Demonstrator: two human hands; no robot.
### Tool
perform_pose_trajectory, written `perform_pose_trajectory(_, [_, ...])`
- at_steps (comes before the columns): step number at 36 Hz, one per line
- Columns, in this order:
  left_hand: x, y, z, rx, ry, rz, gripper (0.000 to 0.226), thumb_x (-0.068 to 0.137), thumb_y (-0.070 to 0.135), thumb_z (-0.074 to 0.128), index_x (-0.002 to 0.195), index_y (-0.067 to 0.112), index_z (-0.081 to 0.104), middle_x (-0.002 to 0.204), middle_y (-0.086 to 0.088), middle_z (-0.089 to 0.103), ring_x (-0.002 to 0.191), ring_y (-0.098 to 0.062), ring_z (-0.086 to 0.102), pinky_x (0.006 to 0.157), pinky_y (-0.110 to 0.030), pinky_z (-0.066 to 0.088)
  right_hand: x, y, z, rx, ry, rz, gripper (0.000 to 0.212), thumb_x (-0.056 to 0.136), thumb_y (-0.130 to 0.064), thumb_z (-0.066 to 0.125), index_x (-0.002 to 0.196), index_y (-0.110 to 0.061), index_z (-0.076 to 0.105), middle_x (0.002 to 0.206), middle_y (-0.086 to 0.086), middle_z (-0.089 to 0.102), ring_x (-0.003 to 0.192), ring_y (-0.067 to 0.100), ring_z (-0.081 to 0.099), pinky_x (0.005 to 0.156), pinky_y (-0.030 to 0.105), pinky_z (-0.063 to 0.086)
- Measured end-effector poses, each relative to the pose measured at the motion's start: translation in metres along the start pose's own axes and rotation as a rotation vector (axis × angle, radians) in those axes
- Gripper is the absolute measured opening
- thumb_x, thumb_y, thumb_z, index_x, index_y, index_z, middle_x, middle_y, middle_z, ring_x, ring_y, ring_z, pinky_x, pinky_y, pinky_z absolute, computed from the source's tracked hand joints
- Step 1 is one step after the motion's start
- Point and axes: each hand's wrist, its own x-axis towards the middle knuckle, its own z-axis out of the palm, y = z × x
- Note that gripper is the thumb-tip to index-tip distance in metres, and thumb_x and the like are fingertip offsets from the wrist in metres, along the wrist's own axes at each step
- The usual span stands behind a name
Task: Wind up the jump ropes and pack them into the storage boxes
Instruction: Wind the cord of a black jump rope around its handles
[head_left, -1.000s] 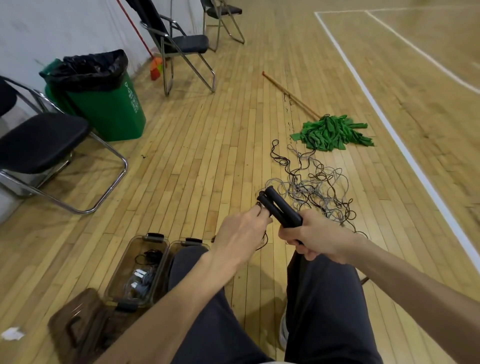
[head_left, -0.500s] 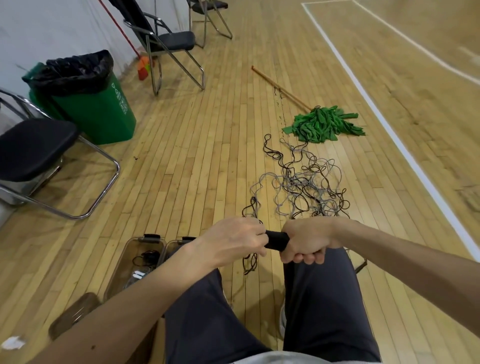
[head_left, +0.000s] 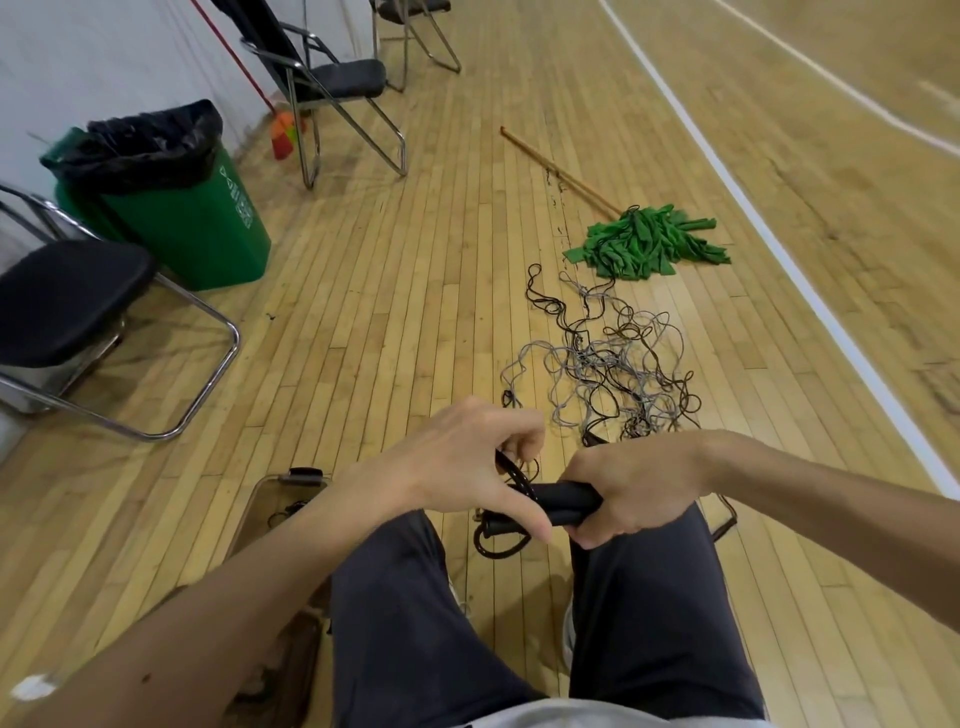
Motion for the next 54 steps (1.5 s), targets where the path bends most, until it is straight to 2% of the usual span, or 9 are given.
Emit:
perform_pose_trajectory(8, [0.003,0.014,-0.018,-0.601,-0.160,-0.069,0.036,0.079,0.005,0.082,0.071,0.018,0.049,0.070,-0.004,0.046,0.064,-0.018,0.041,0.060,-0.028,0.036,-0.014,-0.014,0.004,-0.085,0.113,-0.156,0.018,0.098,-0.022,0.063,0.083,-0.015,0.057,0.069,-0.002,0.053,0.059,0.011,0.045,0.058,0.027,0.039])
perform_pose_trajectory(14, [0.007,0.020,-0.030,-0.802,-0.089,-0.036,0.024,0.077,0.021,0.079,0.069,0.025,0.057,0.073,-0.012,0.053,0.066,-0.024,0.048,0.065,-0.044,0.041,-0.024,-0.024,0.001,-0.075,0.276,-0.279,0.028,0.100,-0.021,0.062,0.077,-0.032,0.049,0.061,-0.018,0.052,0.054,0.007,0.046,0.055,0.018,0.037])
perform_pose_trajectory(20, [0.010,0.024,-0.038,-0.835,0.003,0.005,0.023,0.076,0.040,0.078,0.074,0.022,0.064,0.071,-0.002,0.060,0.063,-0.017,0.054,0.059,-0.024,0.048,-0.021,-0.025,0.004,-0.140,0.509,-0.369,0.026,0.101,-0.030,0.060,0.085,-0.045,0.047,0.076,0.001,0.066,0.065,0.017,0.059,0.060,0.028,0.046])
perform_pose_trajectory(28, [0.015,0.021,-0.040,-0.945,0.054,0.023,0.010,0.077,0.031,0.077,0.077,0.021,0.072,0.082,0.004,0.060,0.067,-0.011,0.059,0.061,-0.023,0.050,-0.019,-0.019,0.005,-0.163,0.678,-0.384,0.017,0.101,-0.031,0.060,0.100,-0.047,0.052,0.068,-0.011,0.057,0.065,0.013,0.055,0.059,0.017,0.036])
perform_pose_trajectory(31, [0.016,0.015,-0.041,-0.955,0.050,-0.020,0.031,0.074,0.032,0.082,0.096,0.022,0.063,0.094,0.001,0.058,0.070,-0.014,0.061,0.061,-0.028,0.055,-0.017,-0.016,0.006,-0.172,0.711,-0.349,0.018,0.100,-0.035,0.059,0.114,-0.030,0.050,0.078,-0.008,0.063,0.070,0.014,0.056,0.062,0.022,0.040])
perform_pose_trajectory(37, [0.013,0.012,-0.045,-0.944,-0.017,-0.151,0.067,0.066,0.026,0.077,0.121,0.023,0.040,0.110,-0.009,0.050,0.073,-0.013,0.065,0.061,-0.027,0.057,-0.012,-0.017,0.012,-0.243,0.798,-0.397,0.056,0.100,-0.029,0.060,0.136,-0.039,0.019,0.098,-0.003,0.072,0.071,0.016,0.062,0.072,0.033,0.049])
perform_pose_trajectory(44, [0.014,-0.003,-0.040,-0.840,-0.013,-0.194,0.089,0.055,0.050,0.091,0.129,0.037,0.042,0.111,-0.006,0.053,0.077,-0.020,0.068,0.063,-0.033,0.058,-0.003,-0.010,0.014,-0.316,0.877,-0.448,0.035,0.099,-0.025,0.059,0.132,-0.032,0.051,0.083,-0.017,0.056,0.068,0.005,0.048,0.061,0.030,0.046])
perform_pose_trajectory(51, [0.010,0.007,-0.028,-0.706,0.148,-0.260,0.015,0.102,0.014,0.052,0.117,0.015,0.055,0.079,-0.001,0.064,0.058,-0.014,0.058,0.055,-0.032,0.047,-0.002,-0.008,0.002,0.051,0.897,-0.434,0.025,0.099,-0.019,0.063,0.120,-0.031,0.058,0.075,-0.017,0.063,0.060,0.008,0.055,0.057,0.018,0.040])
perform_pose_trajectory(54, [0.010,0.006,-0.023,-0.656,0.167,-0.315,0.033,0.105,0.033,0.042,0.102,0.009,0.064,0.066,0.001,0.059,0.054,-0.013,0.054,0.052,-0.029,0.042,-0.006,-0.001,-0.012,0.301,0.914,-0.381,0.024,0.096,-0.013,0.067,0.108,-0.033,0.061,0.064,-0.016,0.053,0.052,0.005,0.045,0.052,0.019,0.037])
